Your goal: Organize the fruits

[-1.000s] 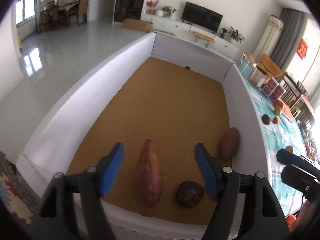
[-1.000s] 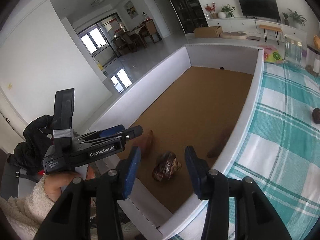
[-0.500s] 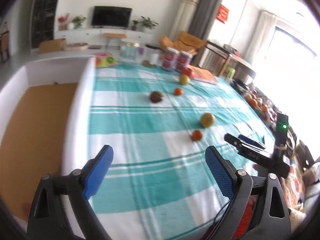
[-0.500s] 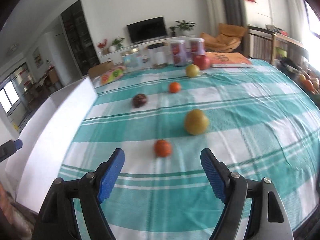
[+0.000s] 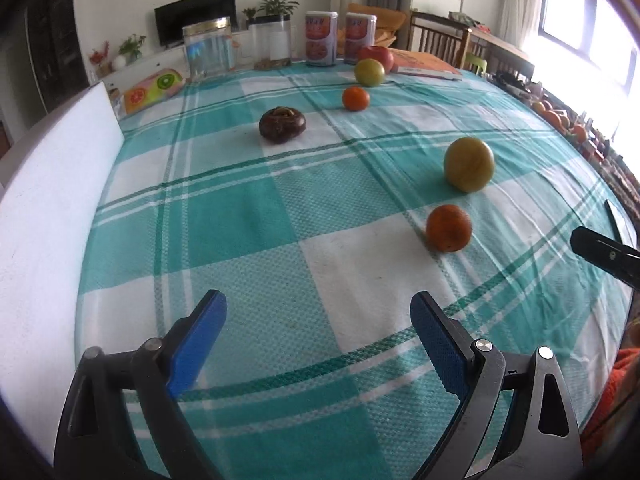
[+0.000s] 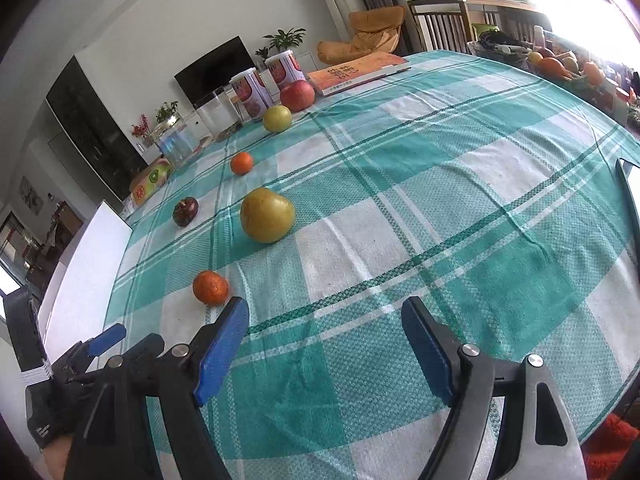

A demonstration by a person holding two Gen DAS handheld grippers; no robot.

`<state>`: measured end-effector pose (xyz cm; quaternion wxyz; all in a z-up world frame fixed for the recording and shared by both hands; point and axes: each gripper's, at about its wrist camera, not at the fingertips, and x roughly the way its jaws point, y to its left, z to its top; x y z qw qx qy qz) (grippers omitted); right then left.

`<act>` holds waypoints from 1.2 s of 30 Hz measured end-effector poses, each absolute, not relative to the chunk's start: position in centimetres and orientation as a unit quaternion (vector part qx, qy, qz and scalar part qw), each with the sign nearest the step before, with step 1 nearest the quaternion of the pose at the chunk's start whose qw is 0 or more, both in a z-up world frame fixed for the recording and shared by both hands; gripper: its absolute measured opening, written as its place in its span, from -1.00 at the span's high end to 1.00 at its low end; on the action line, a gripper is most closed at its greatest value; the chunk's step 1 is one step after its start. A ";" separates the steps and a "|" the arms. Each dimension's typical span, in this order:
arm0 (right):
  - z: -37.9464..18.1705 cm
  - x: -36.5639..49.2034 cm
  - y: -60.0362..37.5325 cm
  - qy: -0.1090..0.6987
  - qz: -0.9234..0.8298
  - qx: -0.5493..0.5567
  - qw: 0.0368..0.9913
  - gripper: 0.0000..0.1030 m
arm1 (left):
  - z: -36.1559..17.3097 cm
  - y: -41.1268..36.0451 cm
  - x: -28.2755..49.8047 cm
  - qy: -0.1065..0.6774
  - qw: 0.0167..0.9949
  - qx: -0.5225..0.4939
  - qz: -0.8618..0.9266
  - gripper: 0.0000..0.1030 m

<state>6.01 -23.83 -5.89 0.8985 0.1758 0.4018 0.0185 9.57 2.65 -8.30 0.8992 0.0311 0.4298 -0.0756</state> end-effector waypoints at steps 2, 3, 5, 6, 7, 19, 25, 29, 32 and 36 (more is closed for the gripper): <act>-6.1 6.0 -23.9 0.403 0.015 0.175 0.898 -0.53 | -9.1 3.0 9.9 0.437 0.896 0.034 -0.066 -0.83; -6.1 6.0 -24.0 0.402 0.013 0.176 0.898 -0.53 | -9.3 3.3 9.8 0.441 0.895 0.026 -0.067 -0.83; -6.2 6.0 -24.2 0.402 0.007 0.179 0.898 -0.54 | -9.1 3.9 9.7 0.436 0.897 0.010 -0.070 -0.83; -6.3 6.0 -24.3 0.403 0.003 0.181 0.897 -0.54 | -9.2 4.1 9.8 0.438 0.896 0.004 -0.068 -0.83; -6.3 6.1 -24.4 0.404 -0.001 0.183 0.896 -0.54 | -9.3 4.2 9.9 0.440 0.896 0.001 -0.067 -0.84; -6.5 6.4 -24.5 0.412 -0.017 0.181 0.893 -0.56 | -9.5 3.5 10.1 0.447 0.892 0.018 -0.069 -0.94; -6.5 6.3 -24.5 0.411 -0.017 0.181 0.893 -0.56 | -9.6 3.5 10.1 0.447 0.892 0.018 -0.069 -0.95; -6.5 6.3 -24.7 0.410 -0.017 0.184 0.893 -0.57 | -9.6 3.5 10.1 0.447 0.892 0.018 -0.069 -0.96; -6.5 6.3 -24.8 0.408 -0.018 0.186 0.893 -0.57 | -9.6 3.5 10.1 0.447 0.892 0.018 -0.069 -0.96; -6.4 6.1 -25.3 0.404 -0.019 0.197 0.893 -0.57 | -9.6 3.5 10.2 0.447 0.892 0.018 -0.069 -0.96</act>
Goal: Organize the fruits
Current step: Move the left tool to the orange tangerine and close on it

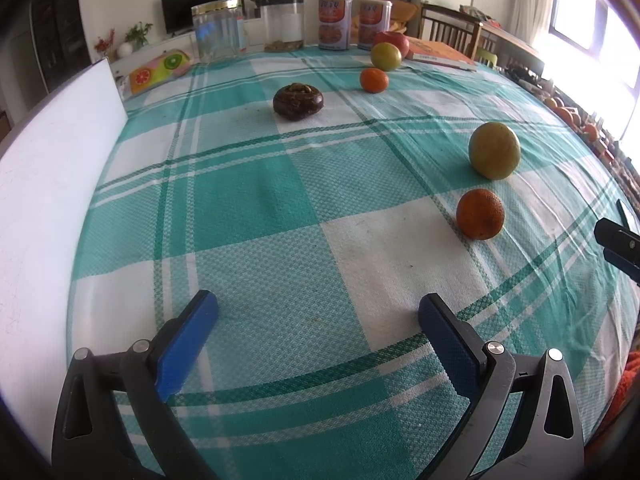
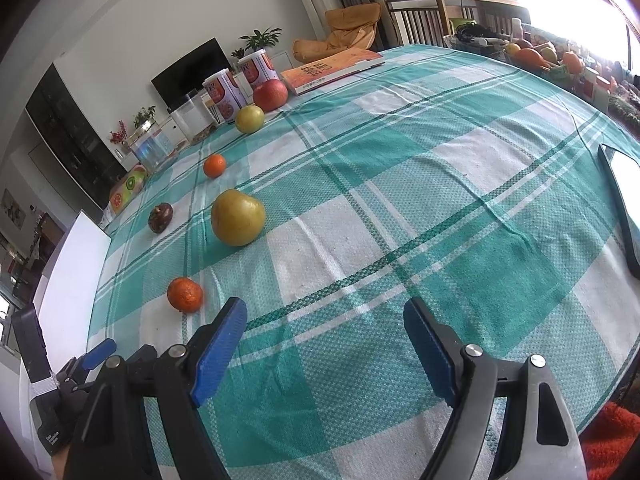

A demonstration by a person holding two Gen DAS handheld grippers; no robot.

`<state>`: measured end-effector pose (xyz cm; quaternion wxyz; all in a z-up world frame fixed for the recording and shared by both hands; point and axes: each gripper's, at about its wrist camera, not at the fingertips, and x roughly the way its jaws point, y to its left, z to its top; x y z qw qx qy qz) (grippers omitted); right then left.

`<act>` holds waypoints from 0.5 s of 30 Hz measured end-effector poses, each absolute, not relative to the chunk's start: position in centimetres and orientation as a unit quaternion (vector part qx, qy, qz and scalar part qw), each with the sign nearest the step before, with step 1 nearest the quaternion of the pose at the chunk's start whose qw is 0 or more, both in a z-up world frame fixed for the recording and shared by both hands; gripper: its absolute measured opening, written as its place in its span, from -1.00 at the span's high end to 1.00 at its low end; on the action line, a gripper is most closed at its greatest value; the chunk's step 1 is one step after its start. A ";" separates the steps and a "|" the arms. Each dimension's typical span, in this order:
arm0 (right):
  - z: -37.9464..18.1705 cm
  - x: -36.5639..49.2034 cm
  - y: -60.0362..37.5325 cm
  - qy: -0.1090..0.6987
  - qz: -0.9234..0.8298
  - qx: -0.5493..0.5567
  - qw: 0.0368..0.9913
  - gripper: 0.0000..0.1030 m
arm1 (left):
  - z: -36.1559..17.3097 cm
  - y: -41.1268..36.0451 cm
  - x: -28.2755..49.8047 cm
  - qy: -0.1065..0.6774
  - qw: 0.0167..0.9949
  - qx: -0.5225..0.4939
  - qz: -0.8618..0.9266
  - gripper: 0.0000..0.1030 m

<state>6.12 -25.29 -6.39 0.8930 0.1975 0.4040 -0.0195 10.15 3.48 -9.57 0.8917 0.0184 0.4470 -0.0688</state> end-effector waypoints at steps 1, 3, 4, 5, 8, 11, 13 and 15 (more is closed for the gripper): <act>-6.4 6.1 -25.5 0.402 -0.021 0.202 0.893 -0.57 | -9.6 3.5 10.2 0.447 0.892 0.018 -0.069 -0.96; -6.4 6.0 -25.9 0.401 -0.024 0.210 0.891 -0.57 | -9.6 3.5 10.2 0.447 0.892 0.019 -0.069 -0.96; -6.5 6.0 -26.0 0.401 -0.026 0.214 0.890 -0.57 | -9.6 3.5 10.2 0.447 0.892 0.019 -0.069 -0.96; -6.5 6.0 -26.1 0.402 -0.027 0.216 0.889 -0.57 | -9.6 3.5 10.1 0.447 0.892 0.019 -0.069 -0.96; -6.6 6.0 -26.2 0.404 -0.030 0.220 0.887 -0.57 | -9.5 3.5 10.1 0.447 0.892 0.019 -0.070 -0.97; -6.6 6.0 -26.2 0.405 -0.030 0.221 0.887 -0.57 | -9.3 3.0 9.8 0.444 0.889 0.011 -0.112 -0.94; -6.7 6.1 -26.2 0.406 -0.030 0.221 0.886 -0.57 | -8.8 1.9 9.4 0.437 0.887 0.002 -0.149 -0.93; -6.7 6.1 -26.2 0.407 -0.029 0.221 0.886 -0.57 | -8.2 0.3 9.3 0.429 0.887 0.013 -0.172 -0.93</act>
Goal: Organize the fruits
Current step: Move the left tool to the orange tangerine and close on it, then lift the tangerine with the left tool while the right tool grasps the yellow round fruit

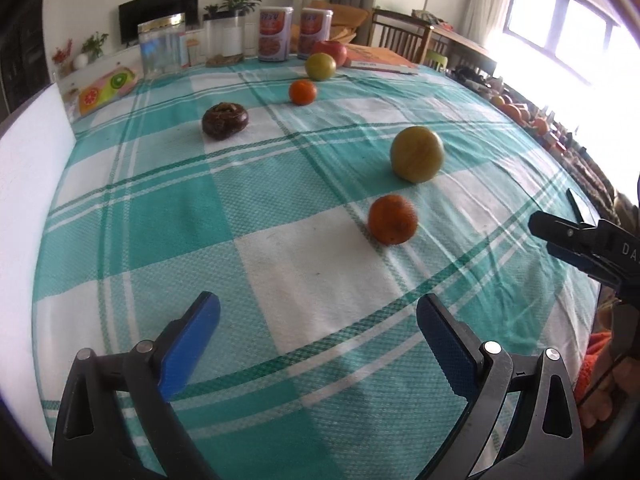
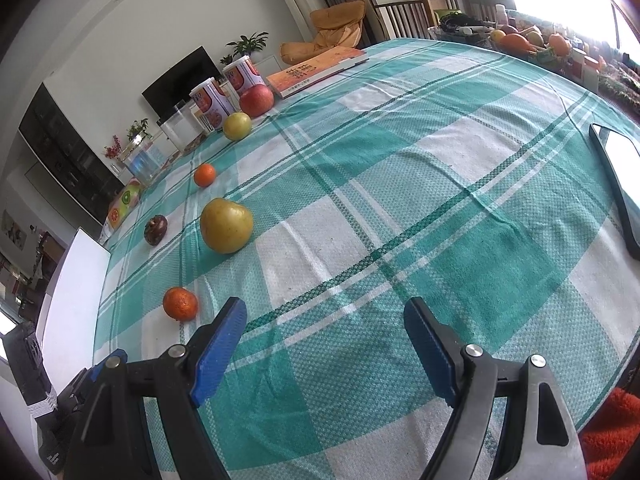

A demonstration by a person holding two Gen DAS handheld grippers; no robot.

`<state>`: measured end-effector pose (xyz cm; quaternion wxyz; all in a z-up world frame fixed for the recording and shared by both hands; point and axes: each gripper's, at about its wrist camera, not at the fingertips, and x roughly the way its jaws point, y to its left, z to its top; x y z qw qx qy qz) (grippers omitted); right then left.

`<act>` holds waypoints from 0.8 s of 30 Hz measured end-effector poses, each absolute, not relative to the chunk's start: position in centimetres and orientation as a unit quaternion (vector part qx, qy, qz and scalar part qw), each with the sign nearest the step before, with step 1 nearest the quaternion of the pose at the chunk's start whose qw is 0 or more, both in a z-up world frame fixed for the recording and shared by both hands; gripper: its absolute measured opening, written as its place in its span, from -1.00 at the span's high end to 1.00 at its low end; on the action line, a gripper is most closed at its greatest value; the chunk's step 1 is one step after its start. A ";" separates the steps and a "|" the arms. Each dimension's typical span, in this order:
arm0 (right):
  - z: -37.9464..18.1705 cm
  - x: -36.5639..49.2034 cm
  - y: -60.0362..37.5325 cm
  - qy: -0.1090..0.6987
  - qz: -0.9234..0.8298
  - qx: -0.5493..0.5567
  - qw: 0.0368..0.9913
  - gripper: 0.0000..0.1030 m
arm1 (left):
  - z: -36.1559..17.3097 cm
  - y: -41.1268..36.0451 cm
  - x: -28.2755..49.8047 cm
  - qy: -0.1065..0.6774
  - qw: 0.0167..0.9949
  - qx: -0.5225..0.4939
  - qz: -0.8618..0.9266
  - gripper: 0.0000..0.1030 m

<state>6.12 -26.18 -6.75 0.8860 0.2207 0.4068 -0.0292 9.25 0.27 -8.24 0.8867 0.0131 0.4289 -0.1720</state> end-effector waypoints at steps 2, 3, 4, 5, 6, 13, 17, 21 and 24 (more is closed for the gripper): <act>-6.8 6.1 -26.2 0.407 -0.029 0.221 0.886 -0.57 | -7.7 -1.4 9.5 0.419 0.889 0.031 -0.184 -0.93; -6.8 6.1 -26.2 0.407 -0.030 0.222 0.886 -0.57 | -7.4 -2.2 9.7 0.415 0.889 0.036 -0.188 -0.93; -6.8 6.1 -26.3 0.406 -0.031 0.223 0.886 -0.57 | -7.2 -2.8 10.0 0.412 0.890 0.038 -0.191 -0.93; -6.7 6.0 -26.3 0.405 -0.032 0.224 0.886 -0.57 | -7.0 -3.3 10.4 0.410 0.891 0.040 -0.192 -0.90; -6.7 6.0 -26.4 0.404 -0.032 0.226 0.886 -0.57 | -6.9 -3.7 10.8 0.409 0.891 0.041 -0.192 -0.85; -6.8 5.9 -26.8 0.404 -0.034 0.236 0.883 -0.57 | -8.1 -4.8 12.6 0.436 0.881 0.038 -0.181 -0.23; -6.8 5.9 -26.6 0.404 -0.030 0.234 0.884 -0.57 | -8.1 -4.2 12.1 0.437 0.879 0.026 -0.191 0.41; -6.8 6.7 -25.2 0.415 -0.006 0.204 0.886 -0.57 | -7.2 -2.2 10.8 0.434 0.877 -0.019 -0.205 0.42; -6.4 8.2 -22.9 0.414 0.033 0.155 0.896 -0.57 | -6.3 -0.4 9.8 0.431 0.878 -0.040 -0.205 0.42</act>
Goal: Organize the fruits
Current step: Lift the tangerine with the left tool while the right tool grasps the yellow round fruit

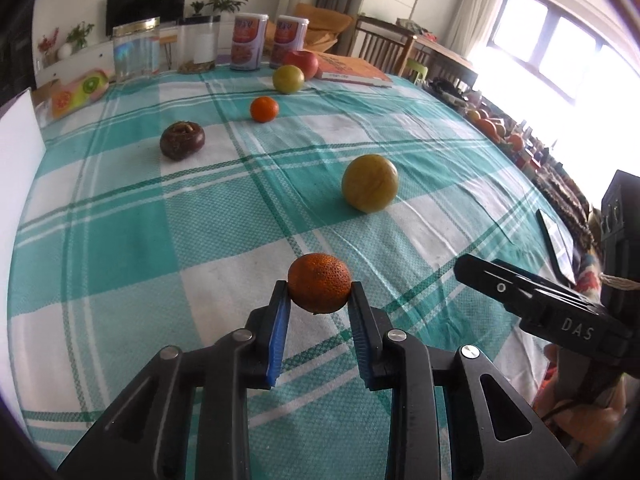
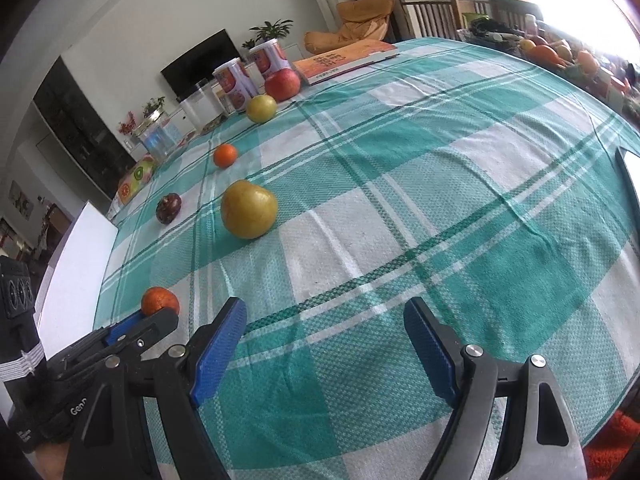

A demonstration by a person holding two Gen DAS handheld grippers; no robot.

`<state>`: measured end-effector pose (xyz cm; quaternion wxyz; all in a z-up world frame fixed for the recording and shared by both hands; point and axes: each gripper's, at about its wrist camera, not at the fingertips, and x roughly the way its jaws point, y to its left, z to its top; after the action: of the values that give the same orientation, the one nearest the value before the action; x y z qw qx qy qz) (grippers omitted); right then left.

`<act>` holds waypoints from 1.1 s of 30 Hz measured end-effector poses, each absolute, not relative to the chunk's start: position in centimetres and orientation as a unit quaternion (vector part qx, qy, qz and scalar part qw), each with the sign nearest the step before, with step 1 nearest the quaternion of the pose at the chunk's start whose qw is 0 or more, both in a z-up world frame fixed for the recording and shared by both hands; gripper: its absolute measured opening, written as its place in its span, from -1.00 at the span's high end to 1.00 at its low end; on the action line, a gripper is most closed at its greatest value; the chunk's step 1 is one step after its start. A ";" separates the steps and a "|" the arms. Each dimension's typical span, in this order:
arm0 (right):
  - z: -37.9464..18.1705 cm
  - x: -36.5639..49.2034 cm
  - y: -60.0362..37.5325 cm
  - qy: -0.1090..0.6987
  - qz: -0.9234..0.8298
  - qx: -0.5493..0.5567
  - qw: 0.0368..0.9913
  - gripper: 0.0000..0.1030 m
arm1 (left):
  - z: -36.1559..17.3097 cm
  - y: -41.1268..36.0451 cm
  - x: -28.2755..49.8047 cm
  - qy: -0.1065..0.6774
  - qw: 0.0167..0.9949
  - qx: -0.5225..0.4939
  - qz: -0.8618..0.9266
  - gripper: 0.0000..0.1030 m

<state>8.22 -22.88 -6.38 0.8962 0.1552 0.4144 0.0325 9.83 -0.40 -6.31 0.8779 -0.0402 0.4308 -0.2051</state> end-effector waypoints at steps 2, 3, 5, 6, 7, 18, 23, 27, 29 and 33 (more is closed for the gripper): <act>-6.1 10.1 -21.1 0.412 0.059 0.110 0.902 -0.57 | -5.8 0.6 9.3 0.431 0.878 -0.048 -0.204 0.43; -6.0 11.3 -20.2 0.415 0.071 0.085 0.903 -0.57 | -5.6 0.9 9.0 0.431 0.878 -0.049 -0.204 0.43; -6.3 13.9 -18.4 0.433 0.086 0.041 0.896 -0.57 | -5.2 1.6 8.5 0.429 0.879 -0.051 -0.202 0.43; -6.7 15.2 -17.7 0.442 0.091 0.021 0.892 -0.57 | -5.0 1.8 8.3 0.428 0.879 -0.051 -0.201 0.43; -7.0 16.2 -17.1 0.449 0.092 0.003 0.888 -0.57 | -4.9 2.1 8.1 0.427 0.880 -0.053 -0.201 0.43; -5.4 15.3 -19.6 0.461 0.099 0.109 0.875 1.00 | -2.6 5.3 5.1 0.415 0.879 -0.094 -0.217 0.43; -4.5 13.6 -19.6 0.458 0.111 0.112 0.875 0.96 | -1.0 6.3 3.8 0.398 0.887 -0.090 -0.217 0.43; -4.8 13.2 -22.1 0.448 0.117 0.187 0.866 0.50 | -0.6 7.4 3.1 0.396 0.889 -0.101 -0.207 0.43; -4.6 13.5 -22.1 0.448 0.117 0.189 0.866 -0.03 | -0.5 7.7 2.8 0.394 0.890 -0.102 -0.205 0.43; -4.3 15.6 -19.4 0.449 0.143 0.160 0.868 -0.26 | -0.9 8.1 2.9 0.400 0.885 -0.116 -0.206 0.43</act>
<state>15.56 -19.36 -4.31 0.8676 0.1596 0.4488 0.1429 2.89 8.10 -0.90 0.8855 -0.1163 0.3999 -0.2061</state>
